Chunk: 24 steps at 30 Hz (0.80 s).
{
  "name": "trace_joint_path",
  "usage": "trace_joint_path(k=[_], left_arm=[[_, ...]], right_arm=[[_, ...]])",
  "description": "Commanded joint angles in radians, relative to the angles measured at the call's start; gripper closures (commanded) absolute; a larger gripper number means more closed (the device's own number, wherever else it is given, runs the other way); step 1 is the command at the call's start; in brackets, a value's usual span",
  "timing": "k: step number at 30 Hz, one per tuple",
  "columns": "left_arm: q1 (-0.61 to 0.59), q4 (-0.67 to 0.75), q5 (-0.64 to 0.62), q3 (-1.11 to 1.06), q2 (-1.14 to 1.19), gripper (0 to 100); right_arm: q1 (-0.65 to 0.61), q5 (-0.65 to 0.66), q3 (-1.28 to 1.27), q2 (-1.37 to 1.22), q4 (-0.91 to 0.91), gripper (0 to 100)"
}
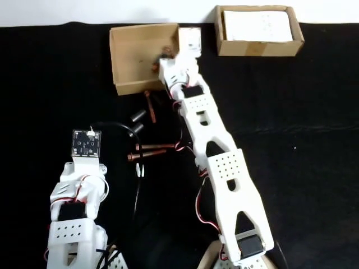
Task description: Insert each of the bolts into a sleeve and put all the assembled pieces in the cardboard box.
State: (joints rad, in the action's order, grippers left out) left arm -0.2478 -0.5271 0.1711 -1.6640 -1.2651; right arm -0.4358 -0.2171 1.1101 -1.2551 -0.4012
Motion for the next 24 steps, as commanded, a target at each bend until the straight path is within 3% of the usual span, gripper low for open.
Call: trace_joint_path(k=[1, 8, 15, 18, 24], left_arm=[[-0.027, 0.011, -0.002, 0.015, -0.015, 99], [-0.067, -0.068, -0.049, 0.067, -0.008, 98], [-0.102, -0.178, -0.115, 0.168, 0.079, 92], [-0.101, -0.178, -0.115, 0.266, 0.265, 92], [-0.101, -0.236, -0.115, 0.591, 0.791, 92]], right_arm=[[-0.025, 0.006, 0.136, 0.107, -0.128, 84.2], [-0.058, 0.006, 0.383, 0.214, -0.611, 84.2], [-0.153, 0.0, 0.429, 0.263, -1.132, 84.3], [-0.217, -0.069, 0.427, 0.245, -1.224, 84.3], [-0.3, -0.242, 0.426, 0.177, -1.225, 84.3]])
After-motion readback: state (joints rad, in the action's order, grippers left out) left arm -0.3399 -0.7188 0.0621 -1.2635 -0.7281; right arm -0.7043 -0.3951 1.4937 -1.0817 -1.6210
